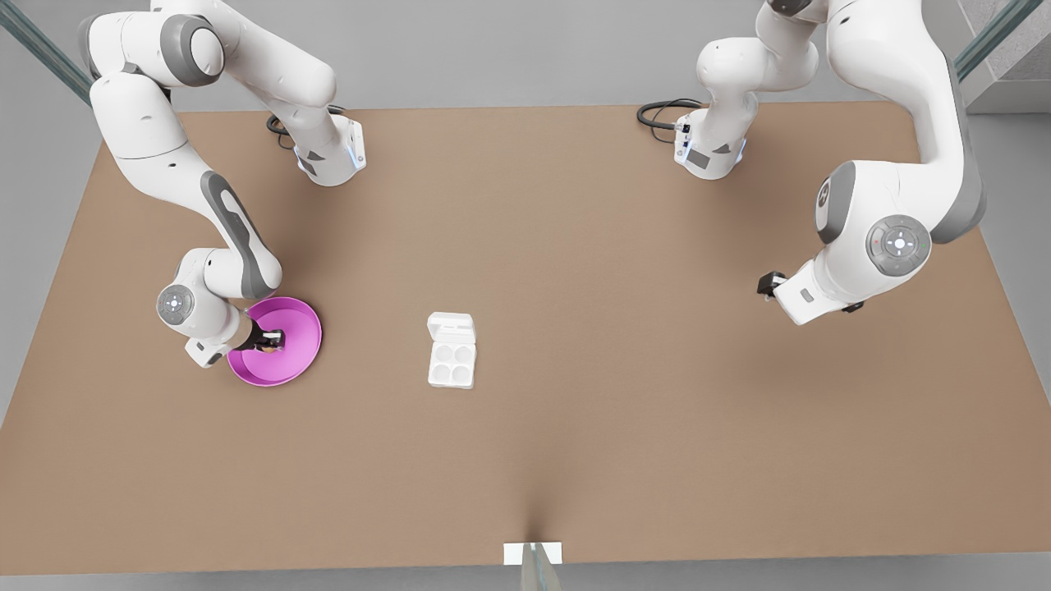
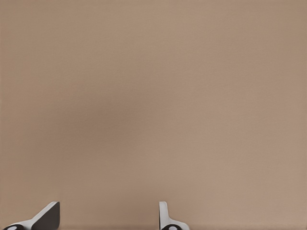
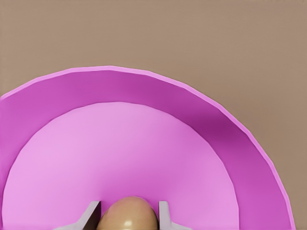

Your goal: Pack egg into the box and close the box lid

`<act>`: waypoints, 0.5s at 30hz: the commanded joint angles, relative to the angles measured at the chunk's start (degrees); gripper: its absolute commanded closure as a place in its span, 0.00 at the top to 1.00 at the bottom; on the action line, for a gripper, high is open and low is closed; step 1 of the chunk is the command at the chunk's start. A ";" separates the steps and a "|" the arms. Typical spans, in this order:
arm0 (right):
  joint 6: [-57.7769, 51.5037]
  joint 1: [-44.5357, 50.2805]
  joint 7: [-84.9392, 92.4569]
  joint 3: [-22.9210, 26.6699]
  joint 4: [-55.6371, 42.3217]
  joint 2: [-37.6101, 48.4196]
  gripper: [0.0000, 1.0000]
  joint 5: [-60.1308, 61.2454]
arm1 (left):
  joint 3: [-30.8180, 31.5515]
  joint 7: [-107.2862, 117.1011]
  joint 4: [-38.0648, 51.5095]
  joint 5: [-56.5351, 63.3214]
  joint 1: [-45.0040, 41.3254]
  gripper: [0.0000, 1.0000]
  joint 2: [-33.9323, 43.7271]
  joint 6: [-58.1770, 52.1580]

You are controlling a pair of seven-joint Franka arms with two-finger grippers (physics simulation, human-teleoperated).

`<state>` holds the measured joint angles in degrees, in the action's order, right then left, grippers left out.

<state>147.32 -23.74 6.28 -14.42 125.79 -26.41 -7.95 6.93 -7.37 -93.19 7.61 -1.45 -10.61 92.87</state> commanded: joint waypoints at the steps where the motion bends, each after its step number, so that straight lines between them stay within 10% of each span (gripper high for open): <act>1: -0.10 0.01 0.49 0.00 -0.02 0.04 0.52 -0.31 | 0.02 -0.01 0.03 0.04 -0.05 1.00 -0.02 0.12; 15: -0.63 0.01 0.14 0.00 0.51 0.22 0.53 -0.31 | 0.02 0.08 0.03 0.04 0.04 1.00 -0.55 0.47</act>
<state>146.80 -23.73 6.44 -14.41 126.32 -26.24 -8.22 6.89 -7.35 -93.19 7.61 -1.40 -11.22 93.33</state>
